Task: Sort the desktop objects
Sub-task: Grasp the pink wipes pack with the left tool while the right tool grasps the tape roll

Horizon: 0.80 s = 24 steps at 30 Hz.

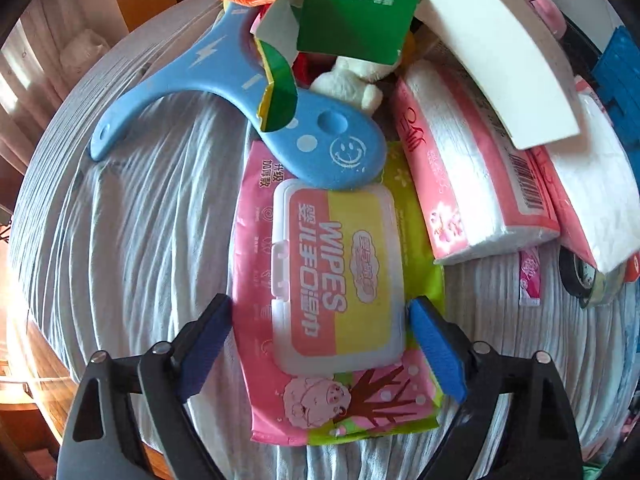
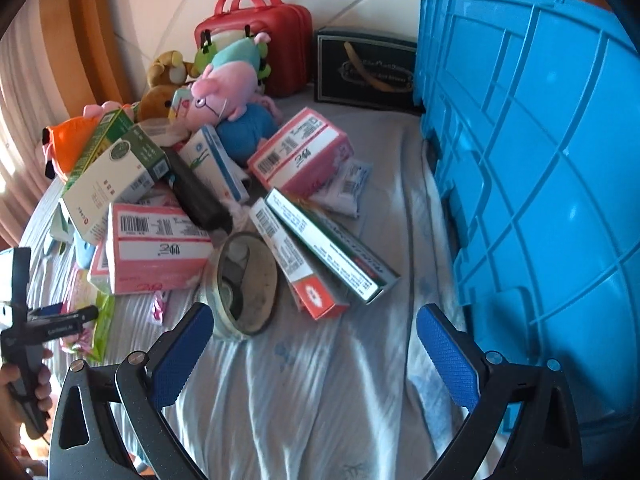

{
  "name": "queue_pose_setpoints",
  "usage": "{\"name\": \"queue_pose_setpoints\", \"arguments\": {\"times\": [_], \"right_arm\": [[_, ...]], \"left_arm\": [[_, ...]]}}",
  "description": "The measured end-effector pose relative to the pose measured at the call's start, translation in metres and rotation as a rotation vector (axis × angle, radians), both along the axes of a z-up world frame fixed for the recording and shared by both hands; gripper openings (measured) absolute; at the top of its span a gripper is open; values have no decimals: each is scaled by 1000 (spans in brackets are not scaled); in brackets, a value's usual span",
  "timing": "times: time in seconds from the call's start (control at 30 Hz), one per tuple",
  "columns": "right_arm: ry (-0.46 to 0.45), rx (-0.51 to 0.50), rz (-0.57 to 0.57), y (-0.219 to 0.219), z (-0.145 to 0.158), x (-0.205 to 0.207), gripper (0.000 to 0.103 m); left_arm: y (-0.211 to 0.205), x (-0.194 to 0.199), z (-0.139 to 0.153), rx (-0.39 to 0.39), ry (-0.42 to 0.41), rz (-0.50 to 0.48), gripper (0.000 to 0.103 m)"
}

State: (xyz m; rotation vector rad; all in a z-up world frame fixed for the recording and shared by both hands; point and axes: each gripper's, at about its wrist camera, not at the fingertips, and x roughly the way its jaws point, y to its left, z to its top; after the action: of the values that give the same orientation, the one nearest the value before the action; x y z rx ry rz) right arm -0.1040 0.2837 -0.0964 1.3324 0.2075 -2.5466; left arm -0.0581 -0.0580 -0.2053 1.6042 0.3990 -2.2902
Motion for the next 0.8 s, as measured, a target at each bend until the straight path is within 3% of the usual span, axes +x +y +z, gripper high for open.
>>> {"name": "queue_pose_setpoints", "arguments": {"times": [0.1,0.23,0.27,0.3,0.4,0.57,0.73,0.8], "right_arm": [[-22,8,12,0,-10,-2,103],[-63,20,37,-9,-27,-10,103],[-64,28,43,-12,-31,-11,103],[-65,35,51,-16,-34,-12,103],[-69,39,83,-32,-43,-16,103],[-90,5,150,-59,-54,-20,103],[-100,28,182,-79,-64,-25,102],[-95,61,194,-88,-70,-25,90]], "left_arm": [[-7,-7,-6,26,17,47,103],[0,-14,-7,-4,32,16,103],[2,-13,-5,-1,37,15,96],[5,-11,-1,-3,49,12,80],[13,-5,8,-8,70,-11,64],[23,11,24,-66,84,-26,62],[14,27,51,-28,132,5,62],[21,30,57,-47,133,6,62]]}}
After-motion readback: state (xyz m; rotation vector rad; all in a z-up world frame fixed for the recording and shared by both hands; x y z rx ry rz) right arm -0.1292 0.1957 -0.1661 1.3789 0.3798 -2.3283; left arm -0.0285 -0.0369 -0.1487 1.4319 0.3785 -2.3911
